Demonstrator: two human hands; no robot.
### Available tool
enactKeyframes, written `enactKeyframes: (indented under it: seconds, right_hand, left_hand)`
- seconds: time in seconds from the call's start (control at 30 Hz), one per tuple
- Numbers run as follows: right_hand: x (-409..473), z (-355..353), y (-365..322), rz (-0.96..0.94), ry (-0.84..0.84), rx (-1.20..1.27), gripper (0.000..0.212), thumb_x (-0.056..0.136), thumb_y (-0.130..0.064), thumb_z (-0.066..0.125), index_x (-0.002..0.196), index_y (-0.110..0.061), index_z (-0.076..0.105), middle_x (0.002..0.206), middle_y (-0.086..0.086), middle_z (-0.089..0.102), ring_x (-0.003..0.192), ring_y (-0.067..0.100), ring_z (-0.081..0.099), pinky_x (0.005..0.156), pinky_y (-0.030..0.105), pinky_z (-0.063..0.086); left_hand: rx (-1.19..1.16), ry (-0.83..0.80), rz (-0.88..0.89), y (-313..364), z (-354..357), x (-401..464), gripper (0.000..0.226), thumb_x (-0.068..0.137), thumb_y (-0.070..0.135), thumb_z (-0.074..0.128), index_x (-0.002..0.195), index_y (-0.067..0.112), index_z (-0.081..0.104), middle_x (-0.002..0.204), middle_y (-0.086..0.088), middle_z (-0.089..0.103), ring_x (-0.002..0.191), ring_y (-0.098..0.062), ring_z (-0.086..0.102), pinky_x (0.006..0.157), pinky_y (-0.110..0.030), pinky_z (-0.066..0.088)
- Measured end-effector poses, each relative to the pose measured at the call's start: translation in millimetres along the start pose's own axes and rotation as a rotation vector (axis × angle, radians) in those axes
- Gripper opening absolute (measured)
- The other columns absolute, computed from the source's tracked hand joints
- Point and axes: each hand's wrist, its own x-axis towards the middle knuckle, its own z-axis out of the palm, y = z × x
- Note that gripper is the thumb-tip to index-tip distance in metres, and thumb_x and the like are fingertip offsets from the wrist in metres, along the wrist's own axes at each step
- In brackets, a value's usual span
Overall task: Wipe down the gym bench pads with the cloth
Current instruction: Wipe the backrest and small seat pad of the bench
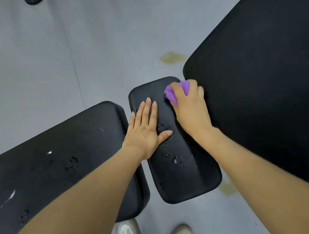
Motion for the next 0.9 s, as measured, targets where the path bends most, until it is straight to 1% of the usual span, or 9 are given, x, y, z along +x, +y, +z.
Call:
enactKeyframes:
  seconds: [0.13,0.23,0.3,0.43,0.5,0.6,0.7,0.8,0.9]
  right_hand:
    - [-75,-20,4,-0.033,-0.095,0.055,0.042,0.080,-0.010,0.067,0.119,-0.022,0.055,0.113,0.015,0.050,0.075,0.025,0.042,0.058,0.034,0.046]
    - [-52,-10,4,-0.052,-0.058,-0.008,0.037,0.078,-0.013,0.071,0.113,-0.018,0.060,0.108,0.017,0.053,0.071,0.027,0.044,0.055,0.033,0.043]
    - [-10,1,-5,-0.040,-0.023,-0.046,0.033,0.081,-0.018,0.070,0.112,-0.015,0.061,0.107,0.020,0.054,0.075,0.029,0.047,0.059,0.033,0.041]
    - [66,12,-28,0.047,-0.135,-0.061,0.034,0.095,-0.023,0.047,0.129,-0.017,0.045,0.129,0.018,0.039,0.106,0.037,0.041,0.083,0.041,0.036]
    - [62,11,-26,0.025,-0.095,-0.057,0.033,0.095,-0.027,0.047,0.127,-0.018,0.047,0.125,0.018,0.043,0.103,0.036,0.044,0.085,0.042,0.036]
    - [2,-7,-12,-0.045,-0.020,-0.016,0.028,0.091,-0.031,0.054,0.116,-0.020,0.057,0.108,0.015,0.051,0.082,0.032,0.048,0.072,0.039,0.041]
    - [-58,-19,-8,-0.034,-0.085,-0.020,0.029,0.083,-0.023,0.065,0.112,-0.022,0.060,0.105,0.012,0.053,0.075,0.028,0.048,0.064,0.036,0.043]
    - [-39,-6,-15,-0.021,-0.060,-0.071,0.026,0.083,-0.023,0.068,0.108,-0.018,0.062,0.103,0.017,0.055,0.076,0.033,0.050,0.063,0.037,0.045]
    - [20,8,-31,0.036,-0.050,-0.074,0.029,0.093,-0.028,0.053,0.119,-0.015,0.054,0.119,0.019,0.047,0.096,0.037,0.046,0.077,0.042,0.043]
  left_hand:
    - [0.014,-0.015,0.004,0,-1,0,0.085,0.088,0.066,0.019,0.141,0.020,-0.029,0.151,0.001,-0.033,0.139,-0.013,-0.029,0.112,-0.034,-0.017]
    - [0.008,-0.016,0.003,0,-1,0,0.085,0.089,0.066,0.019,0.141,0.020,-0.029,0.151,0.001,-0.034,0.139,-0.013,-0.030,0.111,-0.034,-0.018]
    - [-0.001,-0.008,-0.001,-1,-1,0,0.085,0.089,0.066,0.020,0.141,0.020,-0.029,0.151,0.001,-0.034,0.139,-0.013,-0.030,0.111,-0.033,-0.018]
    - [-0.009,0.006,0.011,-2,1,0,0.085,0.088,0.067,0.020,0.141,0.020,-0.029,0.151,0.002,-0.034,0.139,-0.012,-0.030,0.111,-0.033,-0.019]
    - [-0.012,0.006,0.017,-2,1,0,0.085,0.088,0.067,0.020,0.141,0.020,-0.028,0.151,0.002,-0.033,0.139,-0.012,-0.030,0.111,-0.033,-0.019]
    - [-0.036,0.013,0.019,-2,1,0,0.085,0.089,0.066,0.022,0.143,0.020,-0.026,0.152,0.002,-0.032,0.140,-0.012,-0.029,0.112,-0.034,-0.018]
    - [-0.036,0.011,0.025,-4,1,0,0.086,0.089,0.066,0.021,0.142,0.020,-0.028,0.151,0.002,-0.033,0.139,-0.012,-0.029,0.112,-0.034,-0.017]
    - [-0.043,0.026,0.033,-4,3,0,0.086,0.089,0.066,0.022,0.142,0.019,-0.027,0.152,0.001,-0.032,0.140,-0.013,-0.029,0.112,-0.034,-0.017]
    - [-0.041,0.046,0.037,-6,4,0,0.087,0.089,0.066,0.022,0.143,0.017,-0.025,0.152,0.000,-0.031,0.140,-0.014,-0.028,0.111,-0.034,-0.018]
